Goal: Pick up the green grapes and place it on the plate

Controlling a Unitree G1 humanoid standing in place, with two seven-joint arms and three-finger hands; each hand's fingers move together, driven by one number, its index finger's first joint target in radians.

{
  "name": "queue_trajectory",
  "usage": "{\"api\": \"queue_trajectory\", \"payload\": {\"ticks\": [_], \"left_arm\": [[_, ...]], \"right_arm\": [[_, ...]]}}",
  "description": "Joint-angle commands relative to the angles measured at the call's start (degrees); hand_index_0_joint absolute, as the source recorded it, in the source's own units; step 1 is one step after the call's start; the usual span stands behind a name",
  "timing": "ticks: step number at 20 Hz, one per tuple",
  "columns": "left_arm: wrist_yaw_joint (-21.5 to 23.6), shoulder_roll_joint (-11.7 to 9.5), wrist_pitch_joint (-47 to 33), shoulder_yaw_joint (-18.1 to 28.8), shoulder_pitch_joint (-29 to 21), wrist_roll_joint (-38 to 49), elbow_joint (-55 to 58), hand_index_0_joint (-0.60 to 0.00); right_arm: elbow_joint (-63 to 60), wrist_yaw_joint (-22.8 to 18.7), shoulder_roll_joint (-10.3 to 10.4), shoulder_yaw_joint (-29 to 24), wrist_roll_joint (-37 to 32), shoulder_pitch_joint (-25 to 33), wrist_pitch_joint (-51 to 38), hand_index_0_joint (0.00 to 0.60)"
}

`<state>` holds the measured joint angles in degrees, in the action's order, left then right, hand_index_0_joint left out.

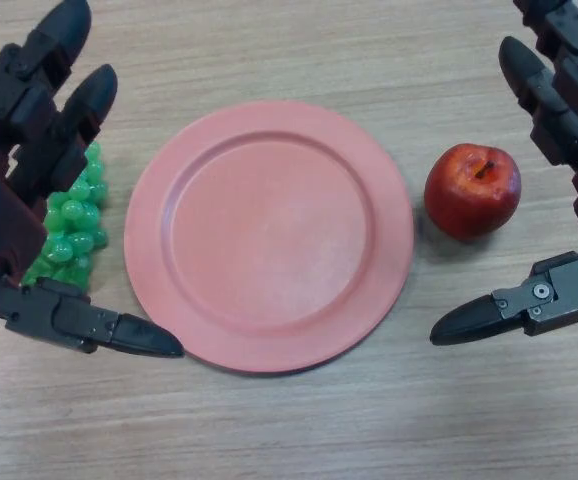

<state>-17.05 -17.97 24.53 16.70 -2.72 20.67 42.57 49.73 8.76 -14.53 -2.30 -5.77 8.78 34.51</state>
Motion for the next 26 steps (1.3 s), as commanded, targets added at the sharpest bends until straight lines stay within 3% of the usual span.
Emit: {"api": "queue_trajectory", "payload": {"ticks": [1,10,16,19,26], "left_arm": [[-0.8,-2.0,-10.6,3.2,-0.6,-0.5,1.9,0.000],[-1.0,-3.1,-13.3,5.9,-0.8,-1.2,-1.5,0.000],[2.5,-8.3,-19.8,6.5,-7.3,-11.9,-14.3,0.000],[5.9,-11.0,-26.6,4.3,-10.9,-23.3,-25.1,0.000],[10.6,-13.2,-30.5,1.9,-12.8,-39.1,-36.9,0.000]], "right_arm": [[2.4,-1.4,-0.5,-1.2,-0.1,1.2,-9.2,0.000],[2.8,-1.3,-0.6,-1.1,0.5,1.7,-8.2,0.000],[3.3,-1.0,-0.8,-2.8,-0.9,-0.1,-9.1,0.000],[2.7,-0.9,-0.9,-3.9,-1.4,-1.6,-11.3,0.000],[3.4,-1.3,-1.0,-5.0,-2.1,-2.7,-11.7,0.000]]}}
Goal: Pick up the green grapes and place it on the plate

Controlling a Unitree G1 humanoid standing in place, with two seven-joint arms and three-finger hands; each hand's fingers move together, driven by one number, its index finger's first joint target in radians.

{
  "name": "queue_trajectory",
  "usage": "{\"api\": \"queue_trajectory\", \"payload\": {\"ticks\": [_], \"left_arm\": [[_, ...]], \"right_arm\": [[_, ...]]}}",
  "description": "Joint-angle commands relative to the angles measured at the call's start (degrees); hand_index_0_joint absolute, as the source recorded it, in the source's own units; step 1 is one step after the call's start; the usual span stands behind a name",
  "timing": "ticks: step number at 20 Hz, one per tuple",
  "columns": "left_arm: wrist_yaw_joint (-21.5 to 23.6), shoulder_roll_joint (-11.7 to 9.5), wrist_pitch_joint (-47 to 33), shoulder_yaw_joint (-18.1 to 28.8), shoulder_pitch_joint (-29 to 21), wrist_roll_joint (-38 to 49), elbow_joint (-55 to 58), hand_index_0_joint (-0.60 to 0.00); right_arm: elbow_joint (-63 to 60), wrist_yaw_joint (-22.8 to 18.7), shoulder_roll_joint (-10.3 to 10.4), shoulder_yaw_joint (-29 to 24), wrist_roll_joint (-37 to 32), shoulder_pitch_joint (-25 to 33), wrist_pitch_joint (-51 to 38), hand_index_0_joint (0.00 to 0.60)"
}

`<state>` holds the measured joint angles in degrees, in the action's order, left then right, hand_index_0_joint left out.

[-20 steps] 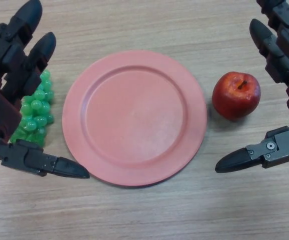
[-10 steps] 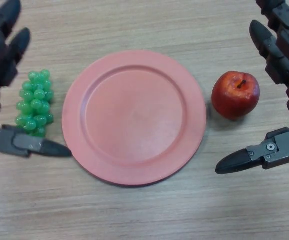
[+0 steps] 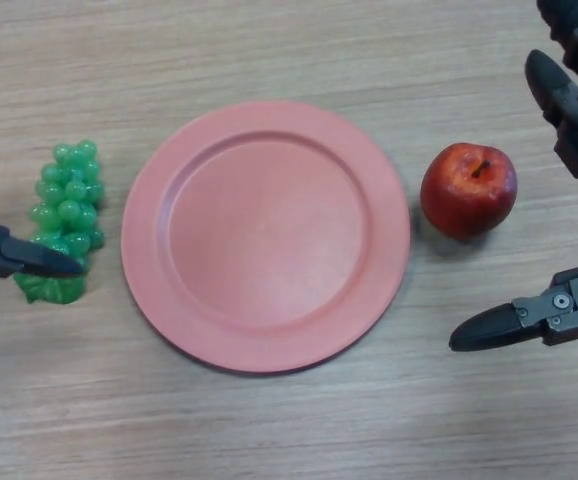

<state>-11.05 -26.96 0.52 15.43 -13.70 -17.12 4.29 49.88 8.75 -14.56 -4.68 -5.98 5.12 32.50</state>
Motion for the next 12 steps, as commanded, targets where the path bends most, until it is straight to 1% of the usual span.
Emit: {"api": "queue_trajectory", "payload": {"ticks": [1,3,5,8,11,12], "left_arm": [[5.4,-4.3,-7.4,2.4,-1.7,-4.6,-0.8,0.000],[6.4,-4.3,-8.7,1.7,-1.7,-8.1,-3.9,0.000],[7.2,-4.0,-8.9,1.1,-2.0,-8.7,-6.5,0.000],[7.0,-3.6,-9.4,-0.3,-2.6,-8.4,-8.9,0.000],[8.2,-3.8,-10.2,-1.4,-2.8,-12.3,-12.8,0.000],[7.9,-3.8,-10.0,-1.6,-2.8,-12.6,-13.7,0.000]], "right_arm": [[3.4,-1.5,-0.9,-2.4,-1.5,0.6,-9.9,0.000],[3.7,-1.5,-0.9,-2.3,-1.4,0.5,-9.9,0.000],[4.1,-1.5,-0.9,-1.9,-0.9,0.7,-9.5,0.000],[5.3,-1.3,-1.0,-2.3,-1.6,1.0,-8.0,0.000],[5.7,-1.1,-1.3,-4.0,-3.2,1.3,-7.3,0.000],[5.8,-1.2,-1.5,-4.2,-3.4,1.5,-7.1,0.000]]}}
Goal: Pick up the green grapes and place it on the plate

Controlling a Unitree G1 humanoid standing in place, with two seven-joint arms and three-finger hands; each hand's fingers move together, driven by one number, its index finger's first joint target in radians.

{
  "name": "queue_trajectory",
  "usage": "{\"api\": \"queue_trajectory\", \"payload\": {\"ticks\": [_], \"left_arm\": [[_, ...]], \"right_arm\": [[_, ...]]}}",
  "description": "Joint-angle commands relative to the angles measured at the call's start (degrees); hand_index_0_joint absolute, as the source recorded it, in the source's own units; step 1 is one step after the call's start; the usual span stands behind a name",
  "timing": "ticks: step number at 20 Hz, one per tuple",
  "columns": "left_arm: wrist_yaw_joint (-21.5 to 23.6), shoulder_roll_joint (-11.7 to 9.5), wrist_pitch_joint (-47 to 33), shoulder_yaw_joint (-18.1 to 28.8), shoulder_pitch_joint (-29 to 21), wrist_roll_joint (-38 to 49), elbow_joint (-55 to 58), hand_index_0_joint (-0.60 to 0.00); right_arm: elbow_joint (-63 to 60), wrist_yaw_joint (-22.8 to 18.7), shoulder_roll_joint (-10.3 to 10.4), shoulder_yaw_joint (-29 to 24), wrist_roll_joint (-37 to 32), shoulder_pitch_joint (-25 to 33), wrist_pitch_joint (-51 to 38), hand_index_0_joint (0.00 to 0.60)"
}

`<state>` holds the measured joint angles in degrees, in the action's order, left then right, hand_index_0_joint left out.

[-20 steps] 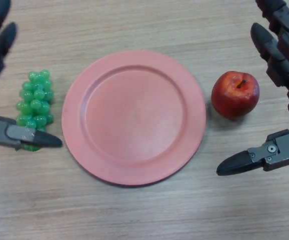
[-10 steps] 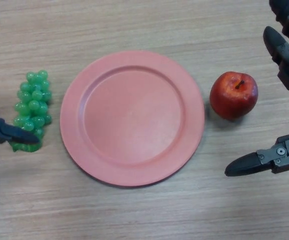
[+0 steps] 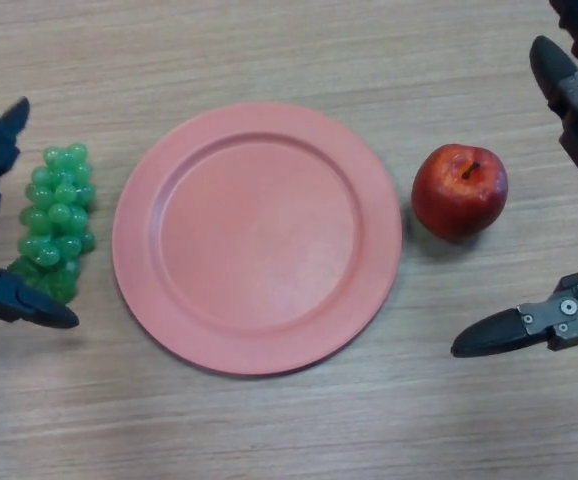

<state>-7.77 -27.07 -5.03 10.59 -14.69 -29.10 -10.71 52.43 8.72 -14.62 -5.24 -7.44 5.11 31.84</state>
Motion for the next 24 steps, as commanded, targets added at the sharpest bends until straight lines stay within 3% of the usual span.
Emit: {"api": "queue_trajectory", "payload": {"ticks": [1,4,6,7,8,9,14,17,19,21,24], "left_arm": [[4.6,-3.5,-4.4,2.8,-2.3,-0.5,-0.1,0.000],[5.0,-2.9,-5.2,1.7,-3.5,0.6,-2.5,0.000],[5.3,-2.7,-5.6,1.6,-3.6,0.9,-3.0,-0.200],[5.8,-2.6,-5.9,1.7,-3.6,1.3,-3.4,-0.350],[6.9,-2.6,-6.5,1.8,-3.8,1.6,-4.0,-0.450],[11.4,-2.7,-8.6,2.3,-5.0,2.8,-6.8,-0.592],[15.5,-4.0,-12.3,2.9,-6.0,6.0,-11.4,-0.600],[25.6,-6.5,-17.1,5.1,-7.4,6.0,-15.0,-0.600],[29.3,-8.4,-18.2,6.5,-7.1,6.1,-14.3,-0.600],[27.0,-9.4,-17.0,8.0,-5.3,8.8,-9.5,-0.600],[24.8,-8.5,-11.8,10.2,-1.8,8.3,3.0,-0.600]], "right_arm": [[3.4,-1.4,-1.6,-3.7,-2.1,1.6,-6.1,0.000],[3.6,-1.4,-1.8,-3.9,-2.2,1.4,-6.3,0.000],[3.6,-1.4,-1.8,-4.0,-2.2,1.3,-6.5,0.000],[3.7,-1.3,-1.7,-4.0,-2.2,1.2,-6.7,0.000],[3.8,-1.3,-1.7,-3.9,-2.2,1.1,-6.7,0.000],[4.2,-1.2,-1.8,-3.7,-2.0,1.0,-6.2,0.000],[4.6,-0.9,-1.6,-3.4,-1.6,0.8,-6.2,0.000],[4.9,-0.8,-1.7,-3.2,-1.3,1.2,-5.5,0.000],[5.0,-0.7,-1.6,-2.8,-1.1,1.0,-5.5,0.000],[5.1,-0.6,-1.6,-2.7,-0.9,1.3,-5.2,0.000],[5.0,-0.6,-1.5,-2.5,-0.8,1.6,-5.1,0.000]]}}
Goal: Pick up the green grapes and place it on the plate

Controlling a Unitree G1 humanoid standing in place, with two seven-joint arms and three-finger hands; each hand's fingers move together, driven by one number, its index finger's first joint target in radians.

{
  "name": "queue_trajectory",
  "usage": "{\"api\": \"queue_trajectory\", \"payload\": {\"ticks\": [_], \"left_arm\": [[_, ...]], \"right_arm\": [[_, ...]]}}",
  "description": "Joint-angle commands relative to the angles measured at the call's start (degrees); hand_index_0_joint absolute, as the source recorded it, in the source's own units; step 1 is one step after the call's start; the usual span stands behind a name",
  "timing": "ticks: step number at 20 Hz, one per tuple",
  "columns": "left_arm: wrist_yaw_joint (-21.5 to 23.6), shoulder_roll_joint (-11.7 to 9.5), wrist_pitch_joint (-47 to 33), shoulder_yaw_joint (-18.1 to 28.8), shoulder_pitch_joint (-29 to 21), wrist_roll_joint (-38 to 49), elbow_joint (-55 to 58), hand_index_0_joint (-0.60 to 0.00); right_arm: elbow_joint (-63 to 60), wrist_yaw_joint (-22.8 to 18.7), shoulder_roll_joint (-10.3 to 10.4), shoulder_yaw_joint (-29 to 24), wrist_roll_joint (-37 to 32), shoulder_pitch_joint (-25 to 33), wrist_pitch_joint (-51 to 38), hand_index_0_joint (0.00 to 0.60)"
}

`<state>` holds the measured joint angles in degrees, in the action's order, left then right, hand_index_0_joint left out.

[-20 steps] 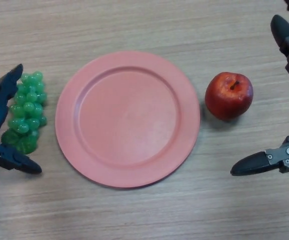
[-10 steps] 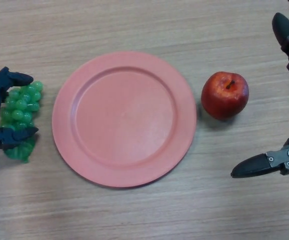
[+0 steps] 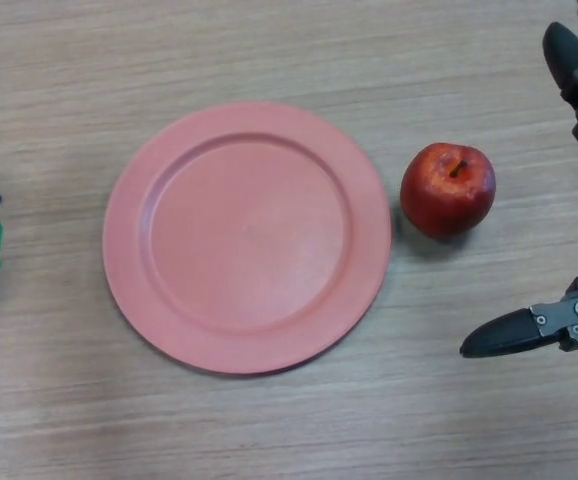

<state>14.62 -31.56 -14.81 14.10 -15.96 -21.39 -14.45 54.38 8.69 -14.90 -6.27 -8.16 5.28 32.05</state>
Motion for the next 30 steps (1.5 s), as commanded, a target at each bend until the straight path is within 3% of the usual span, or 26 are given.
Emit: {"api": "queue_trajectory", "payload": {"ticks": [1,2,3,4,5,7,9,11,12,15,16,17,22,30], "left_arm": [[-0.7,-3.0,0.8,7.6,1.3,0.4,14.8,-0.600],[-3.2,-2.2,1.3,7.5,2.2,0.5,18.3,-0.600],[-9.7,0.4,3.4,7.0,4.7,2.5,26.7,-0.600],[-12.6,1.9,4.6,6.8,5.5,3.4,30.3,-0.600],[-19.2,5.0,7.9,5.9,7.7,6.9,38.2,-0.600],[-27.5,8.8,13.4,3.8,10.3,10.6,47.2,-0.600],[-29.2,10.5,12.1,1.9,10.6,8.6,48.6,-0.600],[-29.6,11.9,14.9,1.4,10.3,14.8,50.4,-0.600],[-29.6,11.9,15.0,1.4,10.3,15.2,50.4,-0.550],[-30.3,11.4,16.7,2.2,9.8,19.0,51.2,-0.150],[-30.6,11.1,18.2,2.6,9.5,21.1,51.7,-0.050],[-30.5,10.7,19.9,2.9,9.1,22.8,52.0,0.000],[-30.3,9.9,21.4,4.3,8.4,25.8,52.4,0.000],[-29.3,8.7,34.5,12.7,10.8,48.6,60.0,0.000]], "right_arm": [[3.1,-0.6,-1.2,-1.3,0.0,1.4,-5.2,0.000],[3.1,-0.7,-1.2,-1.2,0.1,1.5,-5.1,0.000],[3.2,-0.8,-1.2,-0.8,0.4,1.8,-4.7,0.000],[3.2,-0.8,-1.2,-0.8,0.5,1.9,-4.5,0.000],[3.4,-0.6,-1.2,-0.9,0.5,1.9,-4.2,0.000],[3.2,-0.6,-1.3,-0.6,0.8,2.2,-3.7,0.000],[3.2,-0.6,-1.4,-0.4,1.2,2.8,-3.2,0.000],[2.9,-0.6,-1.4,0.0,1.8,3.2,-3.4,0.000],[2.9,-0.5,-1.4,0.0,1.9,3.2,-3.4,0.000],[2.5,-0.2,-1.5,0.2,2.3,3.7,-3.1,0.000],[2.3,0.0,-1.5,0.4,2.6,4.0,-2.8,0.000],[2.0,0.2,-1.5,0.6,2.8,4.4,-2.2,0.000],[0.9,0.4,-1.4,1.5,4.0,5.5,-3.0,0.000],[-0.7,-0.7,-0.8,3.1,4.0,6.9,-3.1,0.000]]}}
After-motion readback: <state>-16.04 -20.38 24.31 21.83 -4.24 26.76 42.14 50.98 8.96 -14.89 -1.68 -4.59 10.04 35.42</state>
